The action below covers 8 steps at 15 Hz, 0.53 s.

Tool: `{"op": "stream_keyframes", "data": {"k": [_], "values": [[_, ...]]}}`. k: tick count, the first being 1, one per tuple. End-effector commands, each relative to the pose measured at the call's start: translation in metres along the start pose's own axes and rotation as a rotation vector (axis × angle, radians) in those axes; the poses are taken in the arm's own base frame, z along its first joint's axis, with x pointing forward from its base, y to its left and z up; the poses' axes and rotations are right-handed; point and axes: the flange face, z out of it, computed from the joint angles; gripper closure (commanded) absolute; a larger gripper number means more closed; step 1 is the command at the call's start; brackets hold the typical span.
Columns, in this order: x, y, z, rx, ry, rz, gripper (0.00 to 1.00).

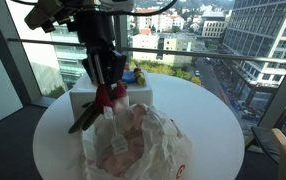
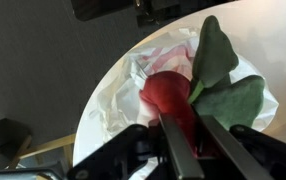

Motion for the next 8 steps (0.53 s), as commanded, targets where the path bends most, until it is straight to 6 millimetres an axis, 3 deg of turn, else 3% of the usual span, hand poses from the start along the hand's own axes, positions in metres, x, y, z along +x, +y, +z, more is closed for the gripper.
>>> {"op": "stream_keyframes", "data": {"k": [1, 8], "values": [[0.018, -0.005, 0.03, 0.009, -0.084, -0.001, 0.91], [0.073, -0.028, 0.087, 0.074, -0.124, -0.043, 0.9]]}}
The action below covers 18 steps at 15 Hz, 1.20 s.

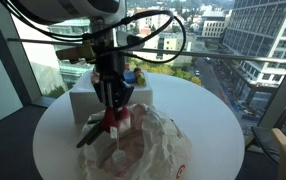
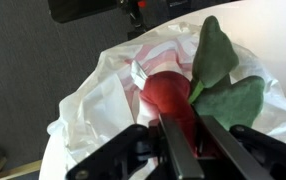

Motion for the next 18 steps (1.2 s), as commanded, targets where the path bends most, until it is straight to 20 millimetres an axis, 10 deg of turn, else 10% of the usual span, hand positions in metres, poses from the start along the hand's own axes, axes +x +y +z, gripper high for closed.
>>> {"op": "stream_keyframes", "data": {"k": [1, 7, 8, 18], "values": [[0.038, 0.0, 0.022, 0.06, -0.008, 0.005, 0.89], [0.064, 0.015, 0.058, 0.1, 0.023, 0.018, 0.86], [0.063, 0.013, 0.054, 0.121, 0.02, 0.007, 0.56], [-0.009, -0.005, -0.092, -0.021, 0.199, -0.06, 0.0]]}}
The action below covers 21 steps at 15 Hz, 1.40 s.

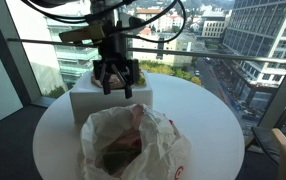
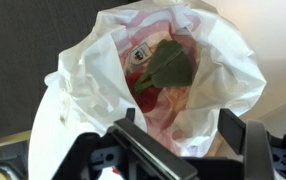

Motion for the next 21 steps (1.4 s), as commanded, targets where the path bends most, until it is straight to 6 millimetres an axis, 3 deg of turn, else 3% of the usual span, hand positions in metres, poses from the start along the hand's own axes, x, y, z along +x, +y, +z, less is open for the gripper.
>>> {"op": "stream_keyframes", "data": {"k": [1, 3, 5, 7, 10, 15, 21], "values": [[-0.017, -0.014, -0.06, -0.065, 0.158, -0.006, 0.0], [-0.017, -0.04, -0.084, -0.059, 0.248, -0.074, 0.0], [-0.007, -0.074, -0.095, -0.042, 0.287, -0.133, 0.0], [0.005, -0.105, -0.096, -0.011, 0.295, -0.164, 0.0], [0.034, -0.136, -0.089, 0.034, 0.273, -0.06, 0.0], [0.082, -0.158, -0.06, 0.088, 0.175, 0.215, 0.0], [0.117, -0.149, -0.011, 0.137, 0.116, 0.487, 0.0]]}}
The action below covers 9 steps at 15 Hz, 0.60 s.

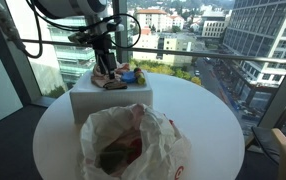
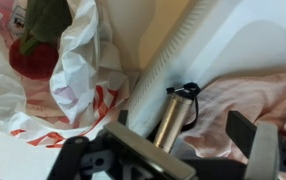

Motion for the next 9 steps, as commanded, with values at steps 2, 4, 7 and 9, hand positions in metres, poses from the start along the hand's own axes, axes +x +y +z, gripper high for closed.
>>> {"op": "stream_keyframes", "data": {"k": [2, 4, 7, 9], "values": [[0.019, -0.007, 0.022, 0.03, 0.024, 0.131, 0.0], [0.021, -0.011, 0.028, 0.043, 0.044, 0.13, 0.0], [0.017, -0.02, 0.03, 0.043, 0.08, 0.103, 0.27], [0.016, -0.022, 0.034, 0.033, 0.084, 0.094, 0.42]]}}
